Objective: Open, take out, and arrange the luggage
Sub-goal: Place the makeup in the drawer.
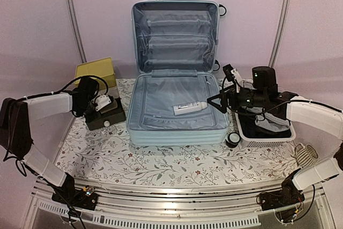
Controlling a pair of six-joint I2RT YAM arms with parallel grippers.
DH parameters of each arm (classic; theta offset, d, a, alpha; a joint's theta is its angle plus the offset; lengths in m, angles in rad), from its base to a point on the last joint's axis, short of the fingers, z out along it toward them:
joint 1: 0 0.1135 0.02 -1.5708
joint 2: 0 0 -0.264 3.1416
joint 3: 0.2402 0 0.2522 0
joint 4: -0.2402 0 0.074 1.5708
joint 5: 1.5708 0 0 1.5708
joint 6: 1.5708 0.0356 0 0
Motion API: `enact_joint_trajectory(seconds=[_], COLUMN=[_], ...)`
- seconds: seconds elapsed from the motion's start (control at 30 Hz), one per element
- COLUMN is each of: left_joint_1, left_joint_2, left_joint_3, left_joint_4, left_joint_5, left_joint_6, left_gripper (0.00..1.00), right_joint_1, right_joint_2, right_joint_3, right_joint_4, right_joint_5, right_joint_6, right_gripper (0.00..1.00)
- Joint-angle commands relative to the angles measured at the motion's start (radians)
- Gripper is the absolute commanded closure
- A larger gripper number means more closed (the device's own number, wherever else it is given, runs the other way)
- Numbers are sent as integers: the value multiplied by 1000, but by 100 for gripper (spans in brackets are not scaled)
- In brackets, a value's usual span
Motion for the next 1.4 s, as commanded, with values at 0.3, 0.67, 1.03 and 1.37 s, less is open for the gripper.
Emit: enact_joint_trajectory(seconds=[0.3,0.67,1.03,1.37], left_joint_1=[55,56,35,-37], left_joint_2=[49,108,20,-208], left_joint_3=[58,71,59,62], left_joint_4=[119,88,53,24], left_joint_5=[9,49,57,140], left_joint_6=[55,45,26,-128], left_gripper=[81,53,17,11], right_joint_1=[6,7,6,6], right_joint_2=[-21,-18,-4,-9], right_joint_3=[11,19,28,34], right_joint_4=[14,7,10,49], right_joint_5=[-24,-18,-36,21], right_joint_6=[13,14,20,54], right_gripper=[1,1,1,1])
